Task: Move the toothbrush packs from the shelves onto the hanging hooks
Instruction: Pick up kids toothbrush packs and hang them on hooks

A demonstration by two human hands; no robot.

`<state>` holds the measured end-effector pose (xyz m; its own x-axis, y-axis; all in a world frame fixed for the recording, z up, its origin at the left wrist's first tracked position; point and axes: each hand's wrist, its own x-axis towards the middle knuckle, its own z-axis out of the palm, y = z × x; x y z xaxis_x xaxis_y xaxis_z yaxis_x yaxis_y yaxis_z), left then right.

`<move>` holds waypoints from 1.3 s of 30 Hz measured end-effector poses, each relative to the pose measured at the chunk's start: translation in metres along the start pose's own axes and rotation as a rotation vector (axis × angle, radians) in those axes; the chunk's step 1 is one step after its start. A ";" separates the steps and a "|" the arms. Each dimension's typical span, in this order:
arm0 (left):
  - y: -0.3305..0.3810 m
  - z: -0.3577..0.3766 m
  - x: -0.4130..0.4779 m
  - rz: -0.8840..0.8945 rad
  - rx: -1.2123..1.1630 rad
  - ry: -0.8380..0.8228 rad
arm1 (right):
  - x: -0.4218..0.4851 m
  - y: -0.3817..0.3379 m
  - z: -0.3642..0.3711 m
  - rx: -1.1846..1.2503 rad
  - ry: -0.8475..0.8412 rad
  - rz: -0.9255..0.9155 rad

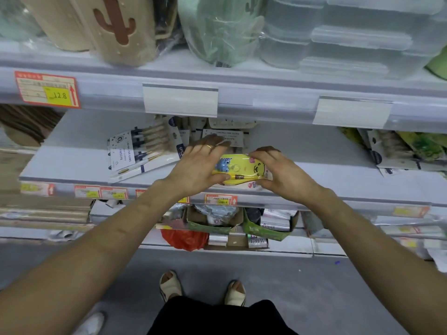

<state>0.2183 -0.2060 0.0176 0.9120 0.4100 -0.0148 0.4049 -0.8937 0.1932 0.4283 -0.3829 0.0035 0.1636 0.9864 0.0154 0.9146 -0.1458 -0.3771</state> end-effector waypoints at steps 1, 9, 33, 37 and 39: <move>0.002 -0.001 0.003 0.017 -0.021 -0.023 | 0.001 -0.001 -0.002 -0.007 -0.010 -0.046; -0.001 0.006 -0.007 -0.095 -0.549 -0.202 | 0.009 -0.020 -0.005 -0.085 -0.007 -0.373; -0.081 0.020 -0.097 -0.494 -0.746 0.012 | 0.079 -0.006 0.054 -0.058 -0.027 0.144; -0.087 0.019 -0.112 -0.539 -0.754 0.041 | 0.097 -0.004 0.066 -0.115 -0.072 0.140; -0.089 0.018 -0.118 -0.555 -0.753 0.053 | 0.102 -0.004 0.071 -0.132 -0.094 0.142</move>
<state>0.0757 -0.1778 -0.0158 0.5891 0.7670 -0.2545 0.6151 -0.2213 0.7567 0.4155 -0.2763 -0.0591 0.2646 0.9572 -0.1176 0.9265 -0.2861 -0.2445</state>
